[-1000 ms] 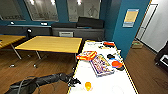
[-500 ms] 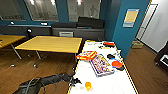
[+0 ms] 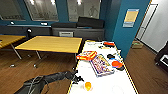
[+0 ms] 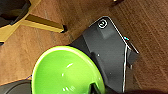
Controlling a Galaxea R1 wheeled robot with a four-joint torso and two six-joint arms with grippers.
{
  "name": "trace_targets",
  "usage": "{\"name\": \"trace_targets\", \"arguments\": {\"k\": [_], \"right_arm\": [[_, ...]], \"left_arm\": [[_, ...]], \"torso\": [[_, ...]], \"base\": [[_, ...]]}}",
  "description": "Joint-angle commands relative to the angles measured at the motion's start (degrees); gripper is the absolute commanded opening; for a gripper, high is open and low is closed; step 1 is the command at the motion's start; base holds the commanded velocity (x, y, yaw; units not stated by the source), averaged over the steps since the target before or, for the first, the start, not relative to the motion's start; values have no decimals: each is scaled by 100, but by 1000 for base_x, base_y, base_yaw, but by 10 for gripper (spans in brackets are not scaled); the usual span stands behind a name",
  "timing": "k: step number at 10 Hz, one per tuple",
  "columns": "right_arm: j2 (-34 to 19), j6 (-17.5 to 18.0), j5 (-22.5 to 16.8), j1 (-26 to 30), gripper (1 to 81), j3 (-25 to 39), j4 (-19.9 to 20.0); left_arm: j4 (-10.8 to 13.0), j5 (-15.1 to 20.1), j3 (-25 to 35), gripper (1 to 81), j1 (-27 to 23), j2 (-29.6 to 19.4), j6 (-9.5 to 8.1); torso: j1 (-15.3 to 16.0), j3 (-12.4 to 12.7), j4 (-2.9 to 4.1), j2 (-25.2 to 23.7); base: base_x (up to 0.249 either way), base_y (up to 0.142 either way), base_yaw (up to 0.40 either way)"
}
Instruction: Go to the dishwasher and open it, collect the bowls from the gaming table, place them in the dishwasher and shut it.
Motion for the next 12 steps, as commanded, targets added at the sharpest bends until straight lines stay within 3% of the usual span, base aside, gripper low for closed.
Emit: {"name": "trace_targets", "arguments": {"k": [1,6,8,12], "right_arm": [[-248,6,-241,75,10,124,-143],[-230,6,-267,84,10,124,-152],[-212,6,-267,84,10,106,-152],[-204,6,-311,120,10,97,-143]], "left_arm": [[96,248,51,811,-843,187,-11],[210,248,-371,811,-720,583,-19],[202,319,-740,811,-693,741,-178],[307,327,-925,811,-597,873,-178]], "torso": [[0,0,0,0],[2,0,0,0],[2,0,0,0],[2,0,0,0]], "base": [[0,0,0],[0,0,0],[0,0,0],[0,0,0]]}}
